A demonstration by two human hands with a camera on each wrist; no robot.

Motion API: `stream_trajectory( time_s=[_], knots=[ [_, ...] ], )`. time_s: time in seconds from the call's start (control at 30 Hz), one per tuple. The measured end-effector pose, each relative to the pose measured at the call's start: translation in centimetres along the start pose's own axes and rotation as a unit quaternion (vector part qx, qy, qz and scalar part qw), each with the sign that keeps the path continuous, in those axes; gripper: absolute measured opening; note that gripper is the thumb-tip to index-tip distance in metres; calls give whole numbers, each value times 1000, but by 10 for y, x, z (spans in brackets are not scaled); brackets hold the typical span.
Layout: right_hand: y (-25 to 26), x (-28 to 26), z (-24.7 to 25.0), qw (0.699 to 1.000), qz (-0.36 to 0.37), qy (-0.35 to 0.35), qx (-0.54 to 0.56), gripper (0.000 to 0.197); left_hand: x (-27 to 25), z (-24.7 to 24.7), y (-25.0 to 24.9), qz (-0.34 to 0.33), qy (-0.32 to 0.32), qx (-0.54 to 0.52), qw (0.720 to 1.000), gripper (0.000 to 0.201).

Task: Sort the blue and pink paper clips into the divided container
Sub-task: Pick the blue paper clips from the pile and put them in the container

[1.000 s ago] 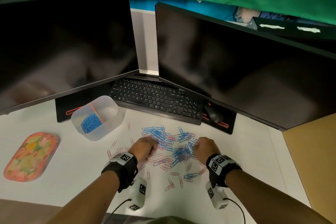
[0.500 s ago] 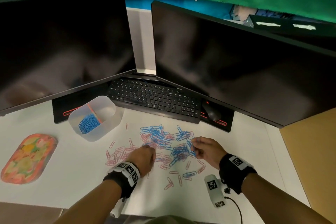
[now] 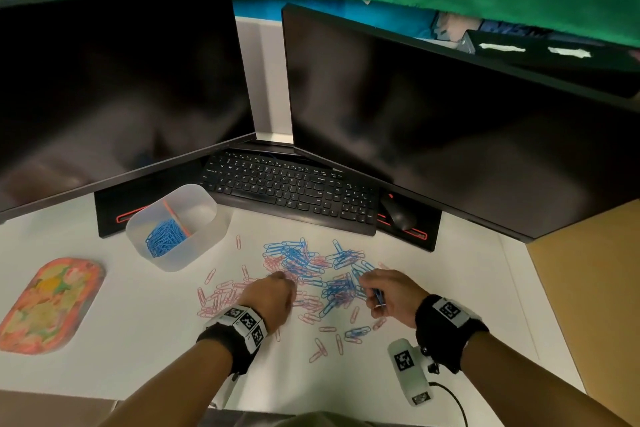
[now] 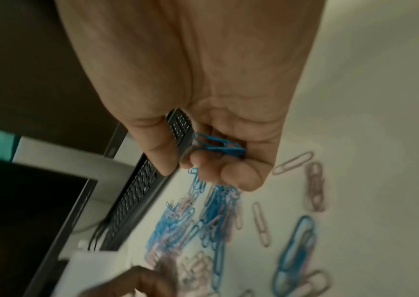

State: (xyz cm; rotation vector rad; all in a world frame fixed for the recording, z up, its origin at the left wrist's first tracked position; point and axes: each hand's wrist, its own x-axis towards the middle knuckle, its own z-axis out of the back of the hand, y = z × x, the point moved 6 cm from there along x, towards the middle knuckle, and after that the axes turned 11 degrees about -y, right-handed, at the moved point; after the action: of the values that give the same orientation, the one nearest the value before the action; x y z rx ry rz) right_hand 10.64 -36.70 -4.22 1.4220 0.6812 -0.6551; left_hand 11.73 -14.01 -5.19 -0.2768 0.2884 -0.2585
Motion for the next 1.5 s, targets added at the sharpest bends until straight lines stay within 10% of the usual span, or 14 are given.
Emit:
stream_trajectory(
  time_s=[0.1,0.2,0.47,1.5],
  knots=[
    [1,-8,4,972,98,-19,-211,11,2,3,0,0,-5,12,1000,12],
    [-4,-18,-3,883,212,-19,-419,27,2,6,3,14,-13,-11,1000,9],
    [-30,-17,-16,778,343,25,-526,17,1,14,14,63,-47,-108,991,17],
    [-30,-8,-27,781,289,-9,-554,23,-3,40,25,225,-34,-432,873,30]
  ],
)
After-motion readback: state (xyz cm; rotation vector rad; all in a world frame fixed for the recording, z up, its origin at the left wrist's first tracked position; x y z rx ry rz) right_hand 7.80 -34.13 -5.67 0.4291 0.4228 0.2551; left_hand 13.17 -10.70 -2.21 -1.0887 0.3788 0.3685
